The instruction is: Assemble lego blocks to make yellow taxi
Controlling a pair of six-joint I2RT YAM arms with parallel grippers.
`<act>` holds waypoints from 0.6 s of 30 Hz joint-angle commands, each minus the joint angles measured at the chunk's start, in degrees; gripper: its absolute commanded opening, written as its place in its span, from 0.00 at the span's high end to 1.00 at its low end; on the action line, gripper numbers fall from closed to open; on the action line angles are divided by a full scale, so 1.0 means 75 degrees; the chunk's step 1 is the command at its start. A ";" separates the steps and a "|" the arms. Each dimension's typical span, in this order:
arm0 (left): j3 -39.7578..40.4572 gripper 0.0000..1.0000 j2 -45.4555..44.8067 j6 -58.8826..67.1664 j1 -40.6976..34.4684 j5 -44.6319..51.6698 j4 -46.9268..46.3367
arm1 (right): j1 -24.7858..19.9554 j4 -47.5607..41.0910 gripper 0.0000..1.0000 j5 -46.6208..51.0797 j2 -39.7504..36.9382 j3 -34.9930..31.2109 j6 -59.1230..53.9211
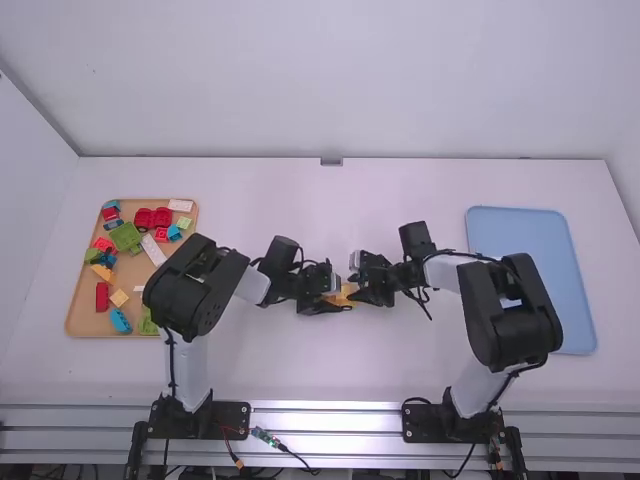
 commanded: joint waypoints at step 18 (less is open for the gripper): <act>-0.0201 0.98 0.0402 0.0236 -0.0052 -0.1443 -0.0262 | 0.0466 0.0513 1.00 0.0117 0.0274 0.0055 0.0029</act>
